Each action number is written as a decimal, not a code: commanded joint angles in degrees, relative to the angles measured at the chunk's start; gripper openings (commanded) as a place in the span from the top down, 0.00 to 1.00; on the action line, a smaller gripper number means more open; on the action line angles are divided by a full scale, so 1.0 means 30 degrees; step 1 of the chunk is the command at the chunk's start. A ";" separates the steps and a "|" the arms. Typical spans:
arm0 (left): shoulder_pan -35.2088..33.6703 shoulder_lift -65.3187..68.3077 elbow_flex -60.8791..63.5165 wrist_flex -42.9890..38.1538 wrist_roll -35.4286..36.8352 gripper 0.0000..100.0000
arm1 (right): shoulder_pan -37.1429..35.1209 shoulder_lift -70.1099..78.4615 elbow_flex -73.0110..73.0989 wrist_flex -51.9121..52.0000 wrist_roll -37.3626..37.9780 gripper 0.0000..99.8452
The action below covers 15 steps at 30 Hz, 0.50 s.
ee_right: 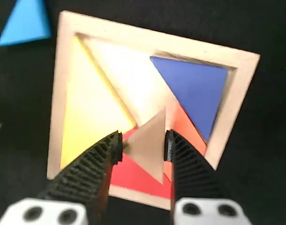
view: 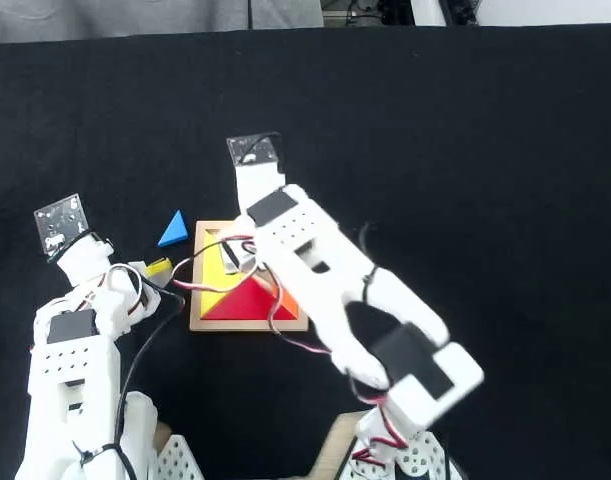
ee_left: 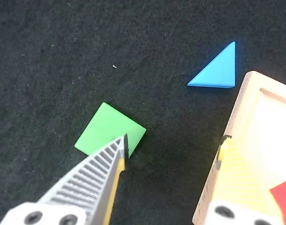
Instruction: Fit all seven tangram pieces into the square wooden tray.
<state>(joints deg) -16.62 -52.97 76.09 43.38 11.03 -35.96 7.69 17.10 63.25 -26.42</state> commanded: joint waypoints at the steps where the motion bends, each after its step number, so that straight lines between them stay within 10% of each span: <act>1: 0.0132 -0.0322 -0.0103 -0.0147 0.0088 0.69 | -0.0234 0.1509 -0.1949 -0.0059 -0.0703 0.89; 15: 0.0132 -0.0322 -0.0103 -0.0147 0.0088 0.69 | -0.0293 0.2681 -0.3179 0.1348 -0.0674 0.77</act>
<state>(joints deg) -16.62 -52.97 76.09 43.38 11.03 -35.96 16.04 10.15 66.42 -27.91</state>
